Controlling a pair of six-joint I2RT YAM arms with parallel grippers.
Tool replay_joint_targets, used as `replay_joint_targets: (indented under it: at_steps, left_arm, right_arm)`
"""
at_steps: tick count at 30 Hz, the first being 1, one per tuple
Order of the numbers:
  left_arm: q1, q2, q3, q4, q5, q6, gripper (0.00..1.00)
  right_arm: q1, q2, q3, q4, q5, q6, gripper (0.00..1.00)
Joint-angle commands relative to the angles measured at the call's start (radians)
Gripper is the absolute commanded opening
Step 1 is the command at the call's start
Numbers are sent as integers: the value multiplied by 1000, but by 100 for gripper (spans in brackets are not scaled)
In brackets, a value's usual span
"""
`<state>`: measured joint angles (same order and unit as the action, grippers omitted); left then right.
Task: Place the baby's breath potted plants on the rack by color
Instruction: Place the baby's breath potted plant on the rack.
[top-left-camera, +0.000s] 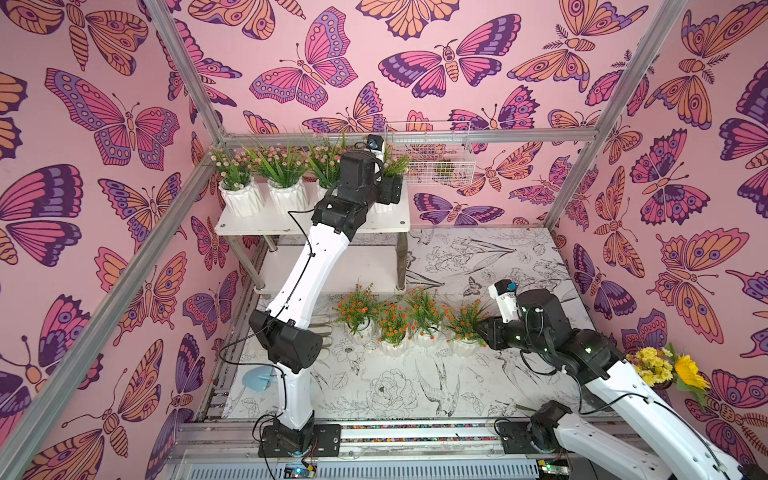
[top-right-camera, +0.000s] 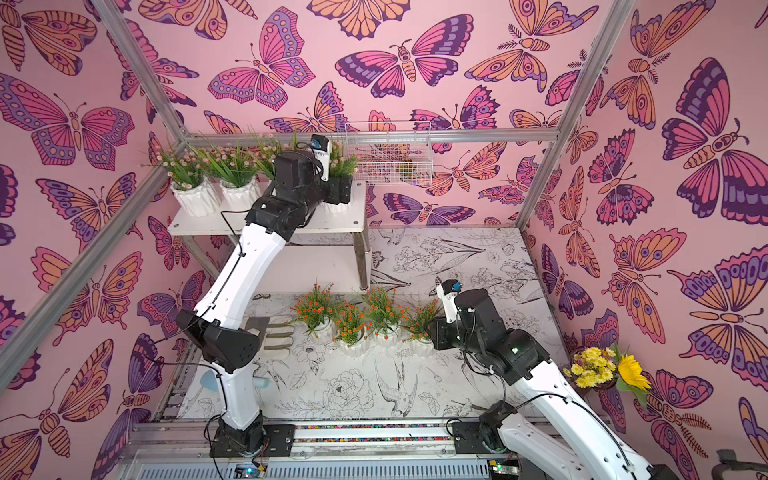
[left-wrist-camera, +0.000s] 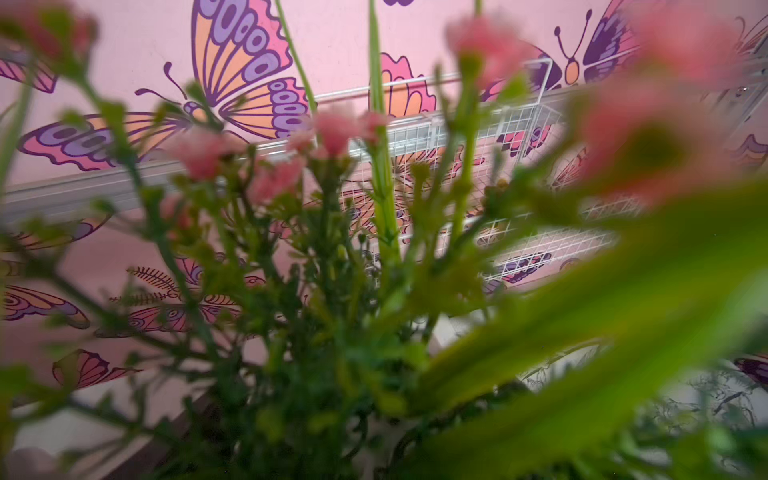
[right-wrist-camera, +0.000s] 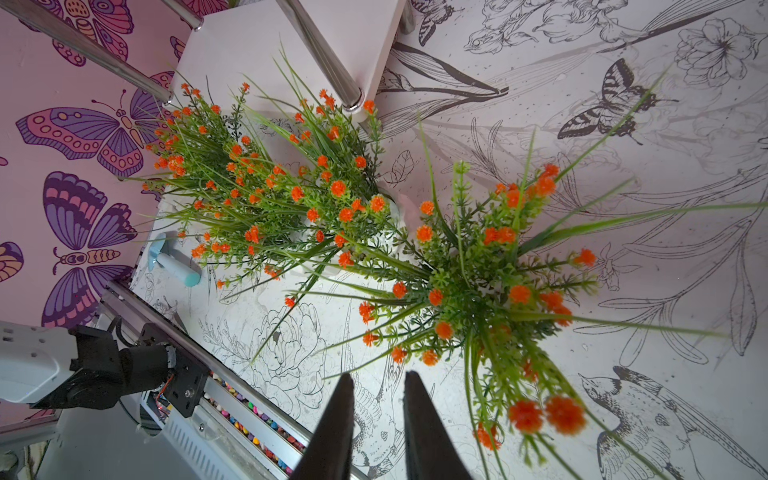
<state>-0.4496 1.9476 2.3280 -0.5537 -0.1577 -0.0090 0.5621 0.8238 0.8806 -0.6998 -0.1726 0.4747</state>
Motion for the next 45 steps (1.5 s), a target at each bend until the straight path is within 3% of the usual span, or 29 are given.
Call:
replay_joint_targets:
  at_steps: [1,11,27,38,45]
  left_arm:
    - [8,12,25,11,-9,-2,100]
    - [5,-35,-4,12,37,-17,100]
    - [-40,-155,-127,26,18,-6,100]
    - [-104,-304,-336,109,-14,19,100]
    - [-167,-454,-560,206,-47,32,100]
  right_arm:
    - [-11,-12,-11,-14,18,5,24]
    - [-15,-16,-16,-9,22,5,24]
    - [-18,-27,-25,4,11,6,24]
    - [-18,-61,-35,-10,17,7,24]
    - [-20,-80,-48,-24,47,8,24]
